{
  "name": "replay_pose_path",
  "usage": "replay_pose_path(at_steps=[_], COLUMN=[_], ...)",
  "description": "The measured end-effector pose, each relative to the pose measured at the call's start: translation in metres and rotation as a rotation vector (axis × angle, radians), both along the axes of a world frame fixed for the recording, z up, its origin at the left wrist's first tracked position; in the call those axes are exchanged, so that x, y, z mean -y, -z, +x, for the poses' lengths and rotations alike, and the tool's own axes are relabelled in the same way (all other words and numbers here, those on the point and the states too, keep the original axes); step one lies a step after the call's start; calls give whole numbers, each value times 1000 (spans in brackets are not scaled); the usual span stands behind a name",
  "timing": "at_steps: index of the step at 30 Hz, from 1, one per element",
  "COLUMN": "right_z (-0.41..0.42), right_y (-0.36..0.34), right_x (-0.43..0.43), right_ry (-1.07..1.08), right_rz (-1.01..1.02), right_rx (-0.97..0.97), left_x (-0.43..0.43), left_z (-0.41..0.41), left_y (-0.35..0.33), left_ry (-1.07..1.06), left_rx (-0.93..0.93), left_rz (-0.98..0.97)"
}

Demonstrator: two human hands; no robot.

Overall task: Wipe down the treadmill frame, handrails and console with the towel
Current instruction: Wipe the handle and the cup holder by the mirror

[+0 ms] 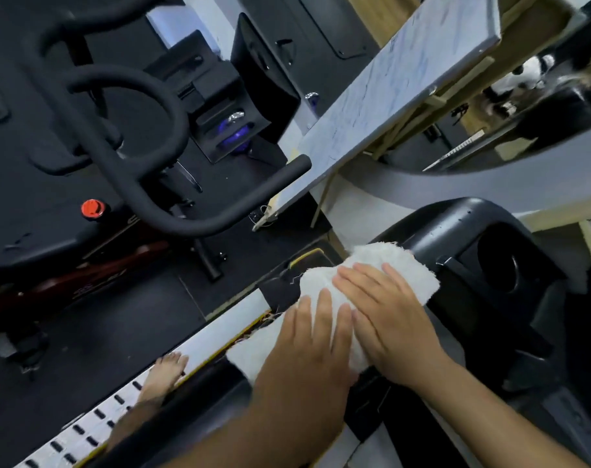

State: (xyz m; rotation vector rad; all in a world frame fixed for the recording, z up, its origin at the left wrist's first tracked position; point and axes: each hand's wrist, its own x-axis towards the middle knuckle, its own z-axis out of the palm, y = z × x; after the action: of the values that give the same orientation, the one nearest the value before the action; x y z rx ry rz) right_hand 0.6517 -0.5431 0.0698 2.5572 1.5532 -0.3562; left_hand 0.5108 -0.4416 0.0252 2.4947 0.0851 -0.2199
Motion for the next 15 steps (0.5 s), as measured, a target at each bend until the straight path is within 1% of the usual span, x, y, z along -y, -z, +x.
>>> replay_pose_path(at_steps=[2,3,7,9,11,15], right_z=[26,40,77,71,49,16], right_y=[-3,-5,-10,-10,-12,-18], right_x=[-3,-5,-13,-15,-14,-11], right_ry=[10,27,171,213,208,160], right_rz=[-35,-54,-110,-109,-102,-87], right_rx=[14,16,-14,-4,6,-45], left_x=[-3,-5,-20,-24,-29,-33], left_z=[29,45,90,83,58,28], left_y=[-4,-3,5,9,7,-6], left_ry=[53,41,59,44,33,73], left_rx=[36,40,31,38,20,-115], left_rz=[-38,-64,-260,-330,-361,-325])
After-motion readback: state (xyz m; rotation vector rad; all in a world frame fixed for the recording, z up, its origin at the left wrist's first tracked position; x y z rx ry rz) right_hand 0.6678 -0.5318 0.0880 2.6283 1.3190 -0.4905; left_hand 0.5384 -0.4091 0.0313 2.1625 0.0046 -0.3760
